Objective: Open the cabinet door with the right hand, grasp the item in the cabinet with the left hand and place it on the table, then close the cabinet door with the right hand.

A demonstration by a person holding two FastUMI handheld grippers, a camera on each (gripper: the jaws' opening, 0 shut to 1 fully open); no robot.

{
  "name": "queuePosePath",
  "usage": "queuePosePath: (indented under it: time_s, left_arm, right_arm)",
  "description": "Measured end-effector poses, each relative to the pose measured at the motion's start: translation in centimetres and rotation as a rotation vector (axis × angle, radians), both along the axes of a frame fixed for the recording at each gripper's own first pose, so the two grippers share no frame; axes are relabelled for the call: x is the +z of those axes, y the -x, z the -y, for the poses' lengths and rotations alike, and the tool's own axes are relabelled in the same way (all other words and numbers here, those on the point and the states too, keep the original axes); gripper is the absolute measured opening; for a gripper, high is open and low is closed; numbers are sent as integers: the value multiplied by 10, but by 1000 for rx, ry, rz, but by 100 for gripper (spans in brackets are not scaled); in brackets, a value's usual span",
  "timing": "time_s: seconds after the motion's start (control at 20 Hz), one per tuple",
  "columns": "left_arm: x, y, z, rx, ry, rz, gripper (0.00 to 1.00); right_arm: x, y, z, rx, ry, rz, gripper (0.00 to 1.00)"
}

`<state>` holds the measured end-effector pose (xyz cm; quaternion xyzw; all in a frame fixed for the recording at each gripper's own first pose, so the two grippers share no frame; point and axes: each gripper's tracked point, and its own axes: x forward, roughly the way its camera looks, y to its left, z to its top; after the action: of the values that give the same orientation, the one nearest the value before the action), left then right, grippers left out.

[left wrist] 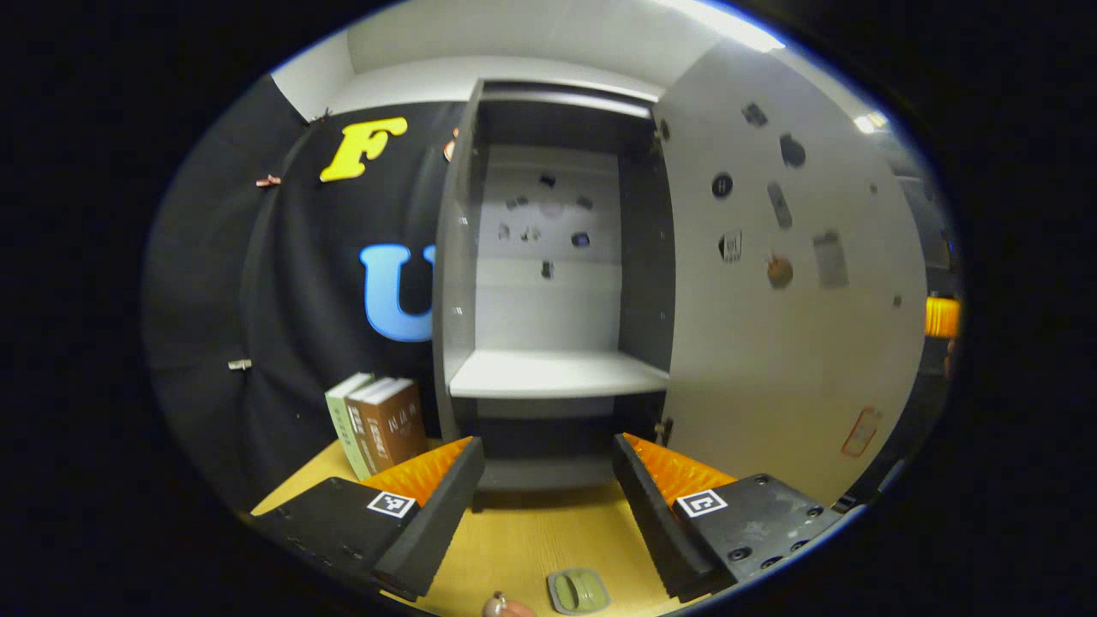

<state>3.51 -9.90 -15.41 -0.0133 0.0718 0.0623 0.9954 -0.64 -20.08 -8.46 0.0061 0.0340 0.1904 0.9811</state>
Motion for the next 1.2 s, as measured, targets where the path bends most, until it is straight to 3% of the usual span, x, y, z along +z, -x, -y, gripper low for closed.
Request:
queuePosePath:
  time_s: [0.1, 0.15, 0.35, 0.75, 1.0, 1.2]
  left_arm:
    - [24, 8, -21, 24, -36, 48, 92]
    - [28, 15, -28, 30, -48, 47, 92]
    - [38, 26, -55, 16, -50, 51, 92]
    - [21, 30, -131, -34, -63, -37, 95]
    - [25, 38, -179, -22, -69, -49, 94]
    - [35, 42, -190, -16, -48, -31, 93]
  right_arm:
    - [0, -1, -3, -6, -11, -11, 100]
    - [0, -3, -4, -13, -13, -12, 95]
    - [-1, -9, -22, -38, 4, -11, 95]
    - [-8, -30, -107, -147, -27, -5, 95]
    - [-17, -57, -194, -92, -55, 2, 95]
    - [-16, -66, -214, -72, -38, 8, 98]
